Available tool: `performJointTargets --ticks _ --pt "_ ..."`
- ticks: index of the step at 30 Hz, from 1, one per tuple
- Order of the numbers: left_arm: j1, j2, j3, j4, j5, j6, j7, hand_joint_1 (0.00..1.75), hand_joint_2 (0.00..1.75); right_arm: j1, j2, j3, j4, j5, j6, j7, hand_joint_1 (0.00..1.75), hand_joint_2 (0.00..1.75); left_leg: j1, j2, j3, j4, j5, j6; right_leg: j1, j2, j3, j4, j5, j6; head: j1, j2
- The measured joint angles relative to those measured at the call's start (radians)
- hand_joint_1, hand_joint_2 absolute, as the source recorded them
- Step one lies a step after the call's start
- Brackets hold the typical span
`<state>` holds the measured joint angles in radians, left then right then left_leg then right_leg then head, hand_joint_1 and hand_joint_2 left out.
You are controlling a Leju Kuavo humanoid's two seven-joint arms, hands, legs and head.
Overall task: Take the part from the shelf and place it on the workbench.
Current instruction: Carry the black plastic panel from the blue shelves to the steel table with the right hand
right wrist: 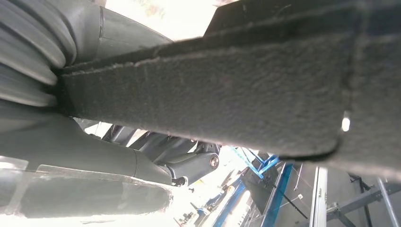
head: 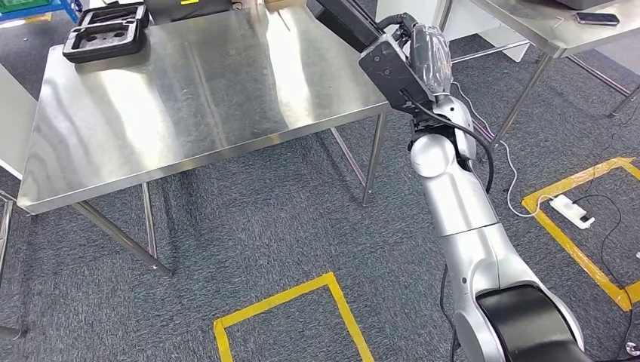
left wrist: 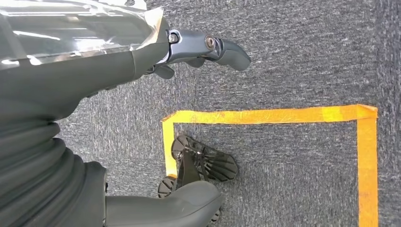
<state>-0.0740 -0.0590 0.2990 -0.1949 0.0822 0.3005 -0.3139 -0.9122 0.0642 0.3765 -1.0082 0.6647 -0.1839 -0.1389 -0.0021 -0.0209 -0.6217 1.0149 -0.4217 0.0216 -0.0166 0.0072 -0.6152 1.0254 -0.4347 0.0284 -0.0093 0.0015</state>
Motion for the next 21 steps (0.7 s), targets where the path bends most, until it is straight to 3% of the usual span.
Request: performJointTargets --ticks 6,12,15,16,17,19,20,21 --pt "-0.002 0.002 -0.008 0.000 -0.009 -0.001 0.000 0.00 1.75 0.000 -0.002 0.000 0.000 0.002 0.001 0.000 1.75 1.75 -0.006 0.000 -0.004 0.010 -0.007 0.011 -0.006 0.000 0.002 -0.001 0.000 0.002 0.000 0.000" --pt "-0.006 0.001 -0.009 0.000 -0.013 -0.001 0.003 0.00 1.75 -0.005 -0.002 0.000 0.001 0.013 0.001 0.000 1.75 1.75 0.003 0.003 0.017 -0.019 0.000 0.035 0.003 -0.005 -0.006 0.011 -0.010 0.012 0.002 0.000" --pt "-0.007 0.001 -0.009 0.000 -0.014 -0.001 0.003 0.00 1.75 -0.006 -0.002 0.000 0.001 0.014 0.001 0.000 1.75 1.75 0.003 0.003 0.020 -0.022 0.000 0.036 0.001 -0.006 -0.009 0.022 -0.015 0.011 0.002 0.000" --pt "-0.007 0.001 -0.009 0.000 -0.016 -0.001 0.003 0.00 1.75 -0.008 -0.002 0.000 0.002 0.014 0.001 0.000 1.75 1.75 0.003 0.004 0.021 -0.022 0.000 0.037 0.001 -0.005 -0.026 0.054 -0.028 0.009 0.003 0.000" --pt "-0.009 0.001 -0.010 0.000 -0.018 -0.002 0.005 0.00 1.75 -0.008 -0.004 0.000 0.003 0.015 0.001 0.000 1.75 1.75 0.004 0.003 0.024 -0.022 -0.002 0.038 0.001 -0.005 -0.066 0.124 -0.048 0.009 0.004 0.000" --pt "-0.011 -0.001 -0.013 0.000 -0.023 -0.006 0.010 0.00 1.75 -0.008 -0.010 -0.001 0.006 0.017 0.001 0.000 1.75 1.75 0.007 0.000 0.035 -0.017 -0.014 0.031 -0.006 -0.006 -0.091 0.139 -0.031 0.024 0.008 0.000" --pt "-0.012 -0.001 -0.015 0.000 -0.023 -0.007 0.011 0.00 1.75 -0.007 -0.014 -0.001 0.007 0.017 0.001 0.001 1.75 1.75 0.006 -0.002 0.039 -0.011 -0.024 0.024 -0.007 -0.005 -0.078 0.101 -0.007 0.031 0.009 0.000" --pt "-0.013 -0.002 -0.017 0.000 -0.024 -0.008 0.012 0.00 1.75 -0.009 -0.014 -0.001 0.007 0.017 0.001 0.001 1.75 1.75 0.006 -0.003 0.041 -0.006 -0.033 0.016 -0.008 -0.005 -0.042 0.025 0.024 0.033 0.010 0.000"
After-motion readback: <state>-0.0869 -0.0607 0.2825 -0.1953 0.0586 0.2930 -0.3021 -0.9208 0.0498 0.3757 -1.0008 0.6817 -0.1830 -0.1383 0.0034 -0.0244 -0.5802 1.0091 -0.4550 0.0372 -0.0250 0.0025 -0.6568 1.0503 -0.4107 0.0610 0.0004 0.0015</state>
